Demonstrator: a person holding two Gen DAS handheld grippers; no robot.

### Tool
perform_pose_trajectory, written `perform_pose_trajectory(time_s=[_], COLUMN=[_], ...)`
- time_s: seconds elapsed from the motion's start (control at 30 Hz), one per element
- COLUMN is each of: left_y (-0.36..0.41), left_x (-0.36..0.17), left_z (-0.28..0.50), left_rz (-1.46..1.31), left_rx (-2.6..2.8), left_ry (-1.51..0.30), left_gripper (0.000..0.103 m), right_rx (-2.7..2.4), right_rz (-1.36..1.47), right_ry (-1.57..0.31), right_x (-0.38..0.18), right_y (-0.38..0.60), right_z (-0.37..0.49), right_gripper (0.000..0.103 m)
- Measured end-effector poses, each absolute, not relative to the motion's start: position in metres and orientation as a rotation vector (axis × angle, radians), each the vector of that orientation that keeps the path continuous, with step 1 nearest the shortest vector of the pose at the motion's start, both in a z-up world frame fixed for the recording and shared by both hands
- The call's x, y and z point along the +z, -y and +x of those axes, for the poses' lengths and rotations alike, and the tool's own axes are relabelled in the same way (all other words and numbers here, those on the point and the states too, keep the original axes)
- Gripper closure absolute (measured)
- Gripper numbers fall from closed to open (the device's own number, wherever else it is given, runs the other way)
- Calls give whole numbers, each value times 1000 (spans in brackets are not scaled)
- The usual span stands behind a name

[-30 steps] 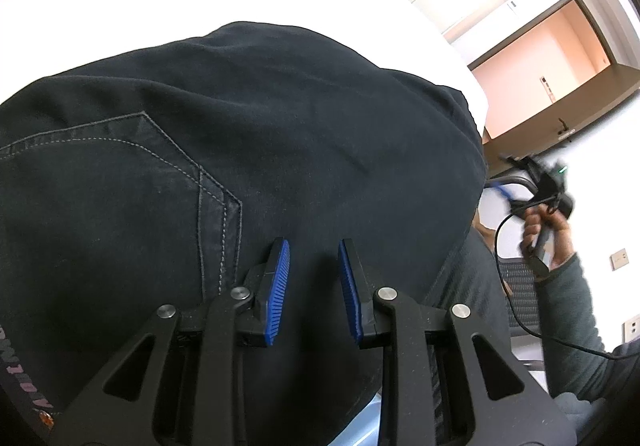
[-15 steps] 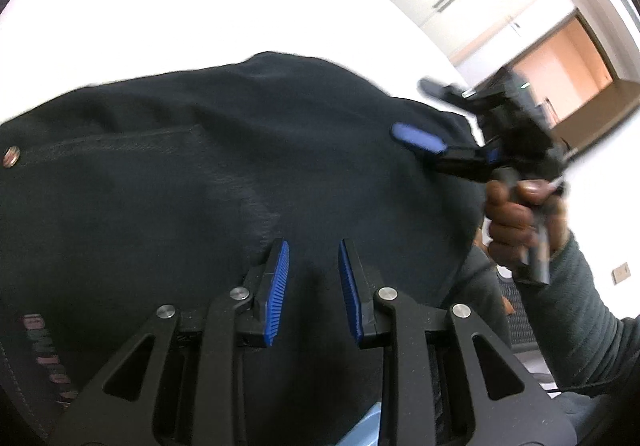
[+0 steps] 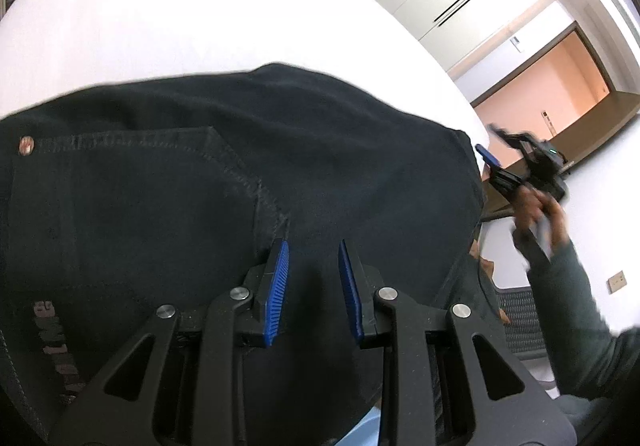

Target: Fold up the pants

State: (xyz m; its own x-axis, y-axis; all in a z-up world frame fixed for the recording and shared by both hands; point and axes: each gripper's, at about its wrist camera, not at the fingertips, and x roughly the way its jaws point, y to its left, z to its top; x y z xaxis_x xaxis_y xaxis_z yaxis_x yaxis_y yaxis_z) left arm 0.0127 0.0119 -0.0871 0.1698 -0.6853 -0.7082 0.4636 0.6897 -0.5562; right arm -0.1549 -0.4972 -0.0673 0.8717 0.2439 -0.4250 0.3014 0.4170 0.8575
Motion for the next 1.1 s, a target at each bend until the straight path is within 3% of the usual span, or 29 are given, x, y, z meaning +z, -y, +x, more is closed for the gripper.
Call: perform_pose_trajectory(time_s=[0.07, 0.2, 0.27, 0.3, 0.33, 0.5, 0.57, 0.63, 0.73, 0.83, 0.97, 1.03, 1.1], left_y=[-8, -1, -2, -6, -11, -16, -15, -15, -10, 1, 0, -6, -11], left_x=[-81, -81, -82, -84, -86, -90, -93, -94, -93, -90, -88, -90, -89], left_z=[11, 6, 3, 3, 2, -3, 1, 3, 5, 6, 2, 2, 3], left_rz=[-222, -178, -159, -153, -172, -184, -174, -176, -174, -160, -111, -118, -142], left_rx=[-836, -826, -814, -799, -799, -796, -791, -786, -787, -796, -795, -796, -797], left_ry=[-1124, -1141, -1148, -1155, -1166, -1169, -1169, -1172, -1162, -1161, -1176, -1188, -1191], left_gripper=[78, 78, 78, 78, 78, 78, 78, 78, 78, 78, 78, 78, 78], right_rx=[183, 340, 266, 254, 192, -174, -344, -403, -236, 30, 53, -1, -117], right_rz=[1134, 1183, 1246, 1279, 1296, 1350, 1351, 1328, 1309, 1275, 1316, 1378, 1374], right_ry=[-577, -694, -723, -702, -681, -469, -441, -397, -319, -371, -501, -481, -453], right_x=[-63, -101, -128, -138, -145, -152, -146, -129, -99, -88, -129, -150, -153], right_y=[444, 389, 404, 419, 442, 558, 585, 590, 565, 516, 494, 512, 541], right_z=[-150, -138, -140, -145, -157, -245, -277, -298, -293, -248, -226, -233, -249], right_gripper=[36, 35, 51, 70, 80, 81, 78, 61, 48, 42, 42, 70, 74])
